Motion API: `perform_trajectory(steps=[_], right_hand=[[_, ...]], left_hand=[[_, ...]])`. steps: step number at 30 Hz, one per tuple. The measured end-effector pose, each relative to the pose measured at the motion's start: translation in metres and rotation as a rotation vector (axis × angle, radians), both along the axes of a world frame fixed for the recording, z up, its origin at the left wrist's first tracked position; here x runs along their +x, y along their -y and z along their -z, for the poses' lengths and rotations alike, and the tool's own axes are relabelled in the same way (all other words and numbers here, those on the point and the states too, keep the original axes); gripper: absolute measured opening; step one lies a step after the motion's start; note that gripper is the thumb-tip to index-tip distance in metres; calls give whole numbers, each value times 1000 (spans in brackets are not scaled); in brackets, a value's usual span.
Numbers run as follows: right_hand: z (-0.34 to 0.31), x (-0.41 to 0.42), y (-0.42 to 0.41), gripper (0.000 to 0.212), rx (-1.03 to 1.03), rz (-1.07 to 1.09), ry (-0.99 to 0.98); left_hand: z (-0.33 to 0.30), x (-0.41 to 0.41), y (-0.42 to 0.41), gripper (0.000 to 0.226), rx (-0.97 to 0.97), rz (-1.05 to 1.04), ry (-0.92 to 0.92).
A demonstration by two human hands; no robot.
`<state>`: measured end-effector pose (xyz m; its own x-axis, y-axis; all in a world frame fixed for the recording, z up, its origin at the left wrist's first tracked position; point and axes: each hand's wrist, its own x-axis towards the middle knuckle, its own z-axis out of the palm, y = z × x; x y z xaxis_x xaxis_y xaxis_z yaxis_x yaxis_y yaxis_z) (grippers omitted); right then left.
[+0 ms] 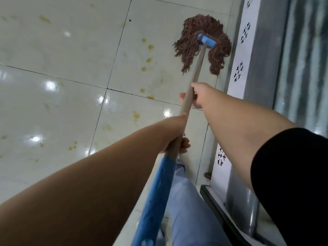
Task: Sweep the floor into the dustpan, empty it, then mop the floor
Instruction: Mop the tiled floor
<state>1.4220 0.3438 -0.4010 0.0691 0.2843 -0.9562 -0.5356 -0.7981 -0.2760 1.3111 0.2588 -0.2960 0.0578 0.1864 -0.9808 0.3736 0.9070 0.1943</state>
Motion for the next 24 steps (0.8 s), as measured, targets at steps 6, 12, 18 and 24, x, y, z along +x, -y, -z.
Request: perform_trajectory(steps=[6,12,18,24], right_hand=[[3,-63,49,22,125,239,-122],[-19,-163,172,29,21,-53,40],[-46,-267,345,22,-126,-305,91],[-68,-331,485,37,-185,-385,-67]], left_hand=[[-3,-77,45,45,20,-98,49],[-28,-167,186,47,-18,-123,13],[-73,-260,360,49,-157,-192,0],[-103,-326,491,48,-295,-219,-94]])
